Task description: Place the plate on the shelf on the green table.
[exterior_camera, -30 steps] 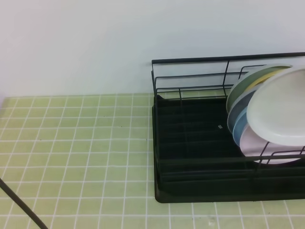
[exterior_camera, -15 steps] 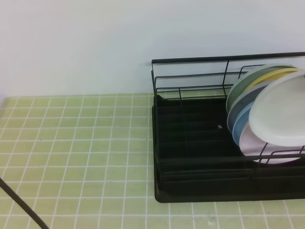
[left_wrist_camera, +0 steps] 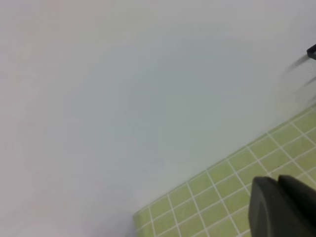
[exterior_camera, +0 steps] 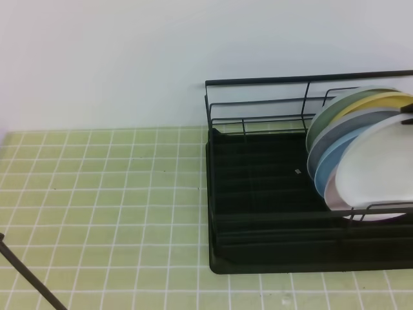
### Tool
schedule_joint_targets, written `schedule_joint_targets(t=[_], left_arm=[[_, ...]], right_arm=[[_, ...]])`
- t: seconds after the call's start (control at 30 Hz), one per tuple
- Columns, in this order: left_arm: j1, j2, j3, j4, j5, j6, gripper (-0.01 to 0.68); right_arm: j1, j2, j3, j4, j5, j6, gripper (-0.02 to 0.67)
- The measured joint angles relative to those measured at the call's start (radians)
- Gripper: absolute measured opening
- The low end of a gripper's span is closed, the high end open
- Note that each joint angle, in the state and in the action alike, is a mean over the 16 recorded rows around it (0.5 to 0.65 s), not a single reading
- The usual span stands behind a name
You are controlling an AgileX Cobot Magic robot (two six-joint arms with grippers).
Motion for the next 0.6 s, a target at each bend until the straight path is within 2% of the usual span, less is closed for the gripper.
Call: schedule_joint_targets(t=[0.17,0.3,0.6], left_arm=[[0.000,-0.001,0.002,-0.002,-0.010,0.000,0.000],[0.000,-0.001,0.002,-0.003,-0.017,0.000,0.000],[0.000,-0.034,0.012,-0.018,-0.048,0.000,0.000]], right_arm=[[0.000,0.017,0.000,-0.007,-0.002,0.003,0.046],[0.001,0.027,0.000,-0.016,-0.005,0.023,0.083],[0.005,0.031,0.000,-0.031,-0.012,0.095,0.238]])
